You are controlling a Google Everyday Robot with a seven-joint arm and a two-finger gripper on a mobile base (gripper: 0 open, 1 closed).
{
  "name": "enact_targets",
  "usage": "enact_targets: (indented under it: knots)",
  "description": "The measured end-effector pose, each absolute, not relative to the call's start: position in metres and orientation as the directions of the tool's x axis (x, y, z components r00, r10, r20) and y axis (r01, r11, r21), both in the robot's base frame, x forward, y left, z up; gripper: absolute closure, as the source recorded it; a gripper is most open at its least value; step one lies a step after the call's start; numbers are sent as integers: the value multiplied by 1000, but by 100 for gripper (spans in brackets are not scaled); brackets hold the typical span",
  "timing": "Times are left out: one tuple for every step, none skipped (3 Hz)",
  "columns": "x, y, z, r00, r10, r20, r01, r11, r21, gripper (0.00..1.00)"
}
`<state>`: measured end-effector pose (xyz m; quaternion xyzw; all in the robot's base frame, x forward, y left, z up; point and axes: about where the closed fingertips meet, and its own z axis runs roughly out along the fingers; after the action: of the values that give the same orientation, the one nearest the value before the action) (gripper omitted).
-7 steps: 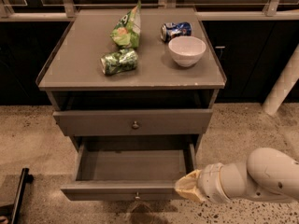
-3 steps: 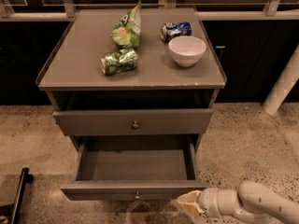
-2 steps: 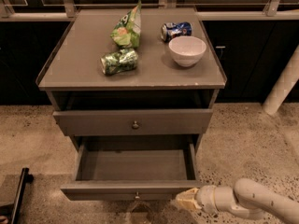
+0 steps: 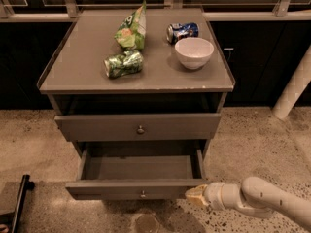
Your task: Close middle drawer
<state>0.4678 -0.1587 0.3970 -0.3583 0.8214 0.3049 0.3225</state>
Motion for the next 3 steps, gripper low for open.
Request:
enact_targets:
  knots:
    - [476,-162,400,-529,-401,-748,-781,575,244,100]
    - [523,-177,413,-504,-450,-737,-768,624,144,100]
    - [523,-177,413,-504,-450,-737,-768,624,144,100]
